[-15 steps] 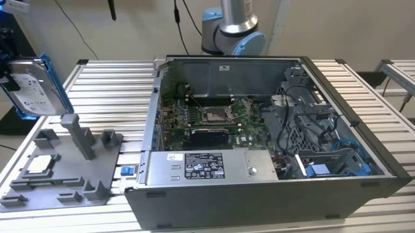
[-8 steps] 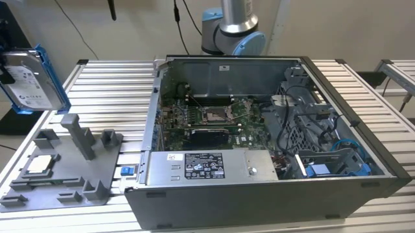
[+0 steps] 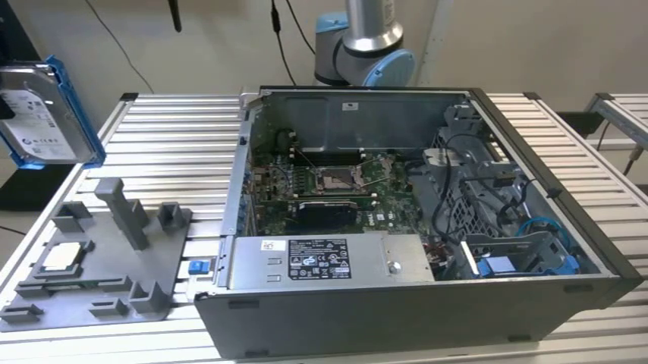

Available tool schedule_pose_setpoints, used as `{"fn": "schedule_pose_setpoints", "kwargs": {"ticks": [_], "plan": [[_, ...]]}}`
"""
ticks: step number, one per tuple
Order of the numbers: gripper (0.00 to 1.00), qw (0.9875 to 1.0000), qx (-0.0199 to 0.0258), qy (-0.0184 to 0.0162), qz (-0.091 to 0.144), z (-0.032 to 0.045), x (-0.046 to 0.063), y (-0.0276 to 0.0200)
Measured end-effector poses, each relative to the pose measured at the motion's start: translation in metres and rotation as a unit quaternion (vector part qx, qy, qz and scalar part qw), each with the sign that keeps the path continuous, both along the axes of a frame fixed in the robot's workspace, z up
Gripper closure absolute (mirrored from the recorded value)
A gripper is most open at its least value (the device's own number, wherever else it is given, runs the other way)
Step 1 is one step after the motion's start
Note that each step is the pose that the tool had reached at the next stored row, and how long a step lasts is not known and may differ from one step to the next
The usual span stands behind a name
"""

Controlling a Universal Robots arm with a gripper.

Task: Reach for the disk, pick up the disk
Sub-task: 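Pick up the disk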

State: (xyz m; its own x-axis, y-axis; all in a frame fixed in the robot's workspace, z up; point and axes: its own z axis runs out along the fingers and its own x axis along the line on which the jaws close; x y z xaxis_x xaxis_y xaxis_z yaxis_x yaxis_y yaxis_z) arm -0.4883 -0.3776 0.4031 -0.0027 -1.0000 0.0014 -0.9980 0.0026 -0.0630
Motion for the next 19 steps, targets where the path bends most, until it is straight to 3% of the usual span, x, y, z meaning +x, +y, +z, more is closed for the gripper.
{"fn": "schedule_pose_setpoints", "kwargs": {"ticks": [6, 8, 13, 19], "plan": [[1.0, 1.0, 0.0, -0.0005, 0.0, 0.0137, -0.001, 0.0001], [1.0, 1.0, 0.0, -0.0022, 0.0, 0.018, -0.002, 0.0001], [1.0, 0.9999, 0.0013, -0.0102, 0.0, 0.0265, -0.004, -0.0001], [1.0, 0.9999, 0.0024, -0.012, 0.0, 0.047, -0.005, 0.0]]}}
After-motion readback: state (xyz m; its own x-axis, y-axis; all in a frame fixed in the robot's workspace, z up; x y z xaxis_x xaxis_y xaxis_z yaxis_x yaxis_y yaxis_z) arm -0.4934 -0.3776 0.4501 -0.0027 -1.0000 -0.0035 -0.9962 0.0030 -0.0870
